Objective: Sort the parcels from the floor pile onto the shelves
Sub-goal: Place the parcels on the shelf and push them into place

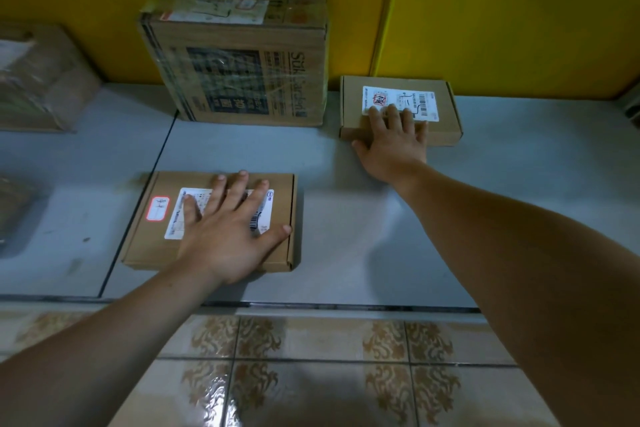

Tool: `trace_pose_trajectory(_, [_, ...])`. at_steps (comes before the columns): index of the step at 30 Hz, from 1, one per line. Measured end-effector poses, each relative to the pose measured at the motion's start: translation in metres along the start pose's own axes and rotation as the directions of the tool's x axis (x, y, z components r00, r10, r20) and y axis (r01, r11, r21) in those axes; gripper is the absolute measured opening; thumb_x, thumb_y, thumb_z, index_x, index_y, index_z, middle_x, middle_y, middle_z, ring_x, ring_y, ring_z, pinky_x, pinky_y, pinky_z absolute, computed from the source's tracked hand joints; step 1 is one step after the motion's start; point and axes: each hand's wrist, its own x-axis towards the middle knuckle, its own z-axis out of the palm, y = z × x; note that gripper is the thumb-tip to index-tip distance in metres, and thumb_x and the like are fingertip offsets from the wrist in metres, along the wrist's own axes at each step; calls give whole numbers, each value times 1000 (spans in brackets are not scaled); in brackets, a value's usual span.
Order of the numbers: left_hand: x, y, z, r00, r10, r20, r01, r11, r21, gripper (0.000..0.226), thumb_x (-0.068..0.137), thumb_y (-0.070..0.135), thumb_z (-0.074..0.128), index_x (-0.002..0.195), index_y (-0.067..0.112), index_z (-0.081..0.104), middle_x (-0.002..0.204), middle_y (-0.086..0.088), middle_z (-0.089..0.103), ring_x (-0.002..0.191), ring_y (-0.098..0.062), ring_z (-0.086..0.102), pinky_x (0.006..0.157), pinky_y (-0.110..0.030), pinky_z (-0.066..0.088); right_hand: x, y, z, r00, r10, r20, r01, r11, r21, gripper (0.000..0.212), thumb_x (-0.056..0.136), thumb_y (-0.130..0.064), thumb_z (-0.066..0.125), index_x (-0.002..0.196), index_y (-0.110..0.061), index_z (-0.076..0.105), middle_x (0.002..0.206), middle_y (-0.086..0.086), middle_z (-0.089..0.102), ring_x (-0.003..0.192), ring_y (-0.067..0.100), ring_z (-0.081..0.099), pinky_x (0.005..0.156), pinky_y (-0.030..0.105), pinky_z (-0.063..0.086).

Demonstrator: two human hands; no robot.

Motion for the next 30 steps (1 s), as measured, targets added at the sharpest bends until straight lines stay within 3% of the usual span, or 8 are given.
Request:
trace_pose_trajectory(4, [1, 0, 2, 1000, 10, -12, -10, 1000, -3, 96, 65, 84, 6, 152, 43, 0, 160, 14, -17, 147, -12, -21, 116, -54, -11, 3, -10, -1, 999, 16, -39, -15, 999, 43, 80, 96, -64, 34, 158, -20, 9, 166, 13, 6, 152, 34, -1, 120, 55, -2])
trace_pose_trajectory(7, [3, -1, 1, 1000, 12, -19, -12, 1000, 3, 92, 70, 83, 9, 152, 43, -1, 161, 13, -16, 147, -13, -19, 116, -55, -10, 11, -37, -12, 990, -64, -130, 88, 978, 191, 84, 96, -58, 44, 159, -15, 7, 165, 13, 12, 153, 30, 5, 123, 45, 4])
trace_pose_trajectory(11, [2, -1, 1, 999, 28, -19, -28, 999, 26, 93, 69, 84, 4, 152, 42, -1, 162, 11, -13, 148, -15, -18, 116, -57, -8, 22, -81, -25, 993, -67, -93, 110, 799, 591, 95, 94, -46, 60, 158, -19, -4, 161, 10, 27, 144, 32, 33, 114, 41, 31])
trace_pose_trajectory(14, [1, -1, -1, 1000, 24, -7, -24, 1000, 14, 89, 73, 84, 8, 152, 43, -2, 162, 12, -13, 148, -15, -19, 116, -57, -8, 26, -100, -34, 999, -28, -44, 51, 654, 755, 95, 95, -35, 63, 158, -22, -7, 158, 8, 36, 141, 31, 39, 111, 39, 36])
trace_pose_trajectory(18, [0, 0, -3, 1000, 27, 1, -27, 1000, -9, 94, 67, 83, 5, 151, 43, -4, 162, 12, -13, 148, -15, -18, 115, -57, -8, 21, -118, -34, 997, -72, 12, 39, 656, 754, 87, 99, -28, 58, 158, -28, -5, 152, 10, 43, 135, 31, 46, 107, 41, 39])
trace_pose_trajectory(22, [0, 0, -4, 1000, 28, -1, -28, 1000, -11, 82, 82, 80, 21, 152, 42, -1, 162, 12, -11, 148, -15, -17, 115, -57, -9, 20, -126, -27, 999, -27, 29, -4, 652, 759, 91, 98, -31, 59, 158, -25, -9, 157, 12, 34, 137, 31, 44, 109, 40, 38])
trace_pose_trajectory(28, [1, -1, -2, 1000, 31, 3, -31, 999, -11, 82, 83, 79, 21, 152, 43, -5, 162, 11, -14, 148, -16, -19, 115, -57, -10, 29, -127, -46, 990, 12, -141, 100, 649, 754, 90, 97, -25, 61, 156, -39, -6, 162, 8, 24, 134, 33, 48, 97, 40, 47])
trace_pose_trajectory(30, [2, -3, 0, 1000, 31, -1, -31, 999, -5, 86, 78, 82, 15, 151, 43, -6, 162, 11, -14, 148, -16, -19, 115, -58, -10, 31, -130, -52, 981, 0, -196, 143, 684, 715, 85, 99, -23, 58, 157, -40, -3, 157, 12, 33, 128, 33, 53, 93, 41, 49])
